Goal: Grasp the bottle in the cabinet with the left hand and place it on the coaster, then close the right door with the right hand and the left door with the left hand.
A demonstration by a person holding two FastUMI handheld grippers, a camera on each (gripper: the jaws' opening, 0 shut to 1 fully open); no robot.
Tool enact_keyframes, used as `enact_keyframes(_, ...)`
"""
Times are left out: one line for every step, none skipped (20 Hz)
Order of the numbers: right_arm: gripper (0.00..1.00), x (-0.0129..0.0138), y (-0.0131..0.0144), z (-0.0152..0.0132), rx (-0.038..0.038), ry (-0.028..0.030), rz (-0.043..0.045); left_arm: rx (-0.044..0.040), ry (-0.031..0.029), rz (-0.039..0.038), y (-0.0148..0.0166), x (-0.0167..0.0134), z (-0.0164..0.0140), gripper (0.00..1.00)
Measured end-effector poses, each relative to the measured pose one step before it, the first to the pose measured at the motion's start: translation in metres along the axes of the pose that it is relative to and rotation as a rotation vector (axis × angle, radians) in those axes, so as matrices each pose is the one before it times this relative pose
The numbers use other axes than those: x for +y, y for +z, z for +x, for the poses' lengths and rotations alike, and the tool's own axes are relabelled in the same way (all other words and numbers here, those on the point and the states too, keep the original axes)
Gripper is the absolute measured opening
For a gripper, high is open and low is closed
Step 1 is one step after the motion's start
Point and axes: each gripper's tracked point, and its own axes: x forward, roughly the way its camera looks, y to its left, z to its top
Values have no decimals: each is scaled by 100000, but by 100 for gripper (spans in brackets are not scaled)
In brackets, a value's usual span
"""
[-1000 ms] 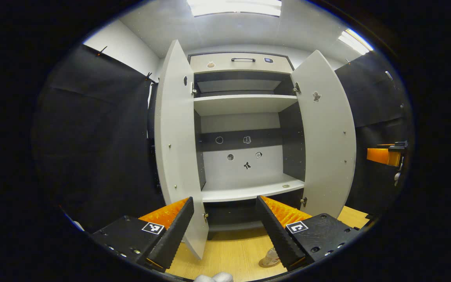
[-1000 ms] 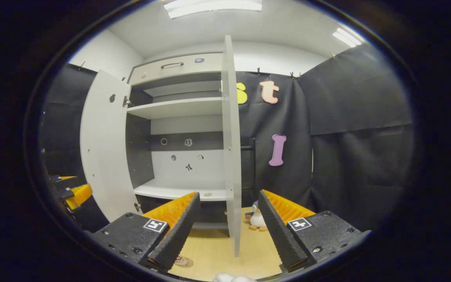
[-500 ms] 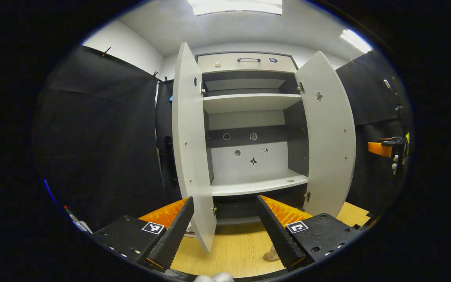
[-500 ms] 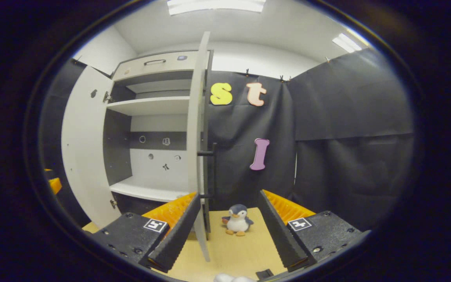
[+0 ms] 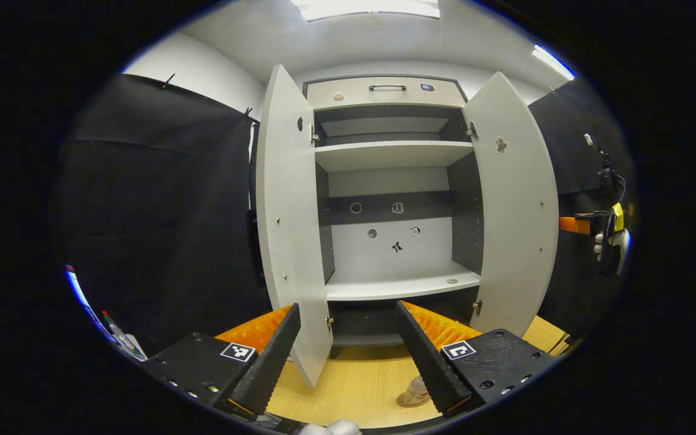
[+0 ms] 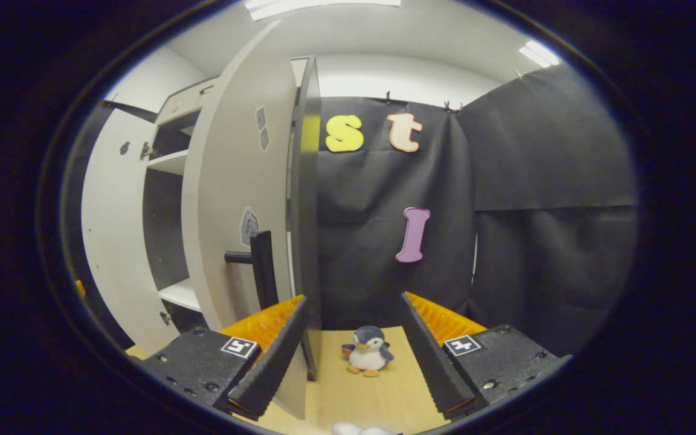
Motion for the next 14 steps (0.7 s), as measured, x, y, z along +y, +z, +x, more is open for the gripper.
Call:
enact_keyframes(98,139,72,370,397,1057,-1140,415,872,-579,-57,-321,48,96)
enact_keyframes(97,-3,-15,110,-188,1352,-320,230,762,-382,37,-301,28,96)
enact_keyframes(95,169,54,136,431,1649,228,-33,549,1,42,-315,66,96)
enact_keyframes(96,324,-128,52,997,2075,278,16,667,173,45,-191,131,96)
enact_keyframes(97,317,-3,115,1176,2173,15,-137,311,-67,-20,-241,14,96)
enact_keyframes(96,304,-63,29,805,1562,-30,123,61,-79,28,-354,144,96)
enact_keyframes(96,208,22,-4,368,897,-240,43,479,141,39,-209,99,96)
enact_keyframes(96,248,17,-10,132,760,-34,-24,459,155,-6,-88,120,96)
enact_keyframes(96,376,-56,-94,188,664,513,77,230,61,-57,-110,46,96)
enact_keyframes(96,633,-17,-14,51,1083,583,218,159,235,-46,-95,52,96)
enact_keyframes(96,855,15,72,-117,1542,439,132,259,345,-2,13,-41,96)
enact_keyframes(96,1168,-155,155,69,1919,52,131,201,537,12,38,-62,96)
enact_keyframes(96,1244,32,327,154,1893,-265,121,596,777,1,150,-14,96)
enact_keyframes(96,1172,-142,124,-63,1595,-238,112,690,692,-6,262,-89,96)
